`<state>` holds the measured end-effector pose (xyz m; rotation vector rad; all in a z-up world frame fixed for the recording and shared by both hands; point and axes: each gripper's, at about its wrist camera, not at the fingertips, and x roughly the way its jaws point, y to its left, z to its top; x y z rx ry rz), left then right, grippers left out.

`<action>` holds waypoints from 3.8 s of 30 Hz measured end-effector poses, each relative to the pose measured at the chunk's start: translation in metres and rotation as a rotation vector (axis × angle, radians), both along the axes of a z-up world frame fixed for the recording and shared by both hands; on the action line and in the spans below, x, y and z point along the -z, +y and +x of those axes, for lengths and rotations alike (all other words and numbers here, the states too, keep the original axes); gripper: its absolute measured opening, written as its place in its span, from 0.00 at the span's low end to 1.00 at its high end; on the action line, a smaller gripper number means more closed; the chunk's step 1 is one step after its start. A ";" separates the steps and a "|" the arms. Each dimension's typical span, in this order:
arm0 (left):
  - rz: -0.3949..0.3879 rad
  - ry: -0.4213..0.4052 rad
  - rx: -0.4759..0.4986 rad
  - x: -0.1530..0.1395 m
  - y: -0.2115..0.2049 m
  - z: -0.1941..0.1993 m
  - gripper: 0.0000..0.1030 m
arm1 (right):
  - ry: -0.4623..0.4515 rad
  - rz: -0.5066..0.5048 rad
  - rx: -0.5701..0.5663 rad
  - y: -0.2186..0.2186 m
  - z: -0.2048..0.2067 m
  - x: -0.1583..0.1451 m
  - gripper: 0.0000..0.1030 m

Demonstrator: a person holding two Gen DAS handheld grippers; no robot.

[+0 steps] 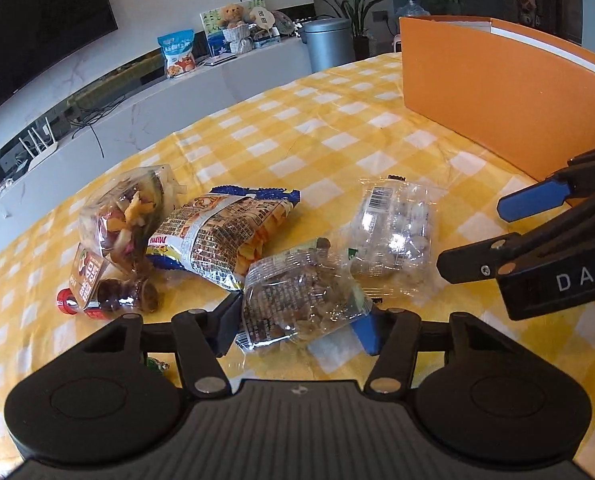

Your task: Organize snacks

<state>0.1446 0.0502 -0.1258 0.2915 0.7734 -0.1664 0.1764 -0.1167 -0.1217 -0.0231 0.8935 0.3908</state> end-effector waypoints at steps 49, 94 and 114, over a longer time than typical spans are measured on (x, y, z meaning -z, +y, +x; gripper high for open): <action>-0.130 0.045 -0.251 -0.012 0.024 -0.018 0.49 | -0.025 -0.120 -0.164 0.029 0.000 0.009 0.69; -0.326 -0.134 -0.006 -0.140 -0.089 -0.034 0.40 | -0.292 -0.030 -0.070 -0.111 -0.058 -0.129 0.48; -0.380 0.020 0.247 -0.129 -0.195 0.079 0.40 | -0.193 -0.170 0.091 -0.214 0.033 -0.129 0.49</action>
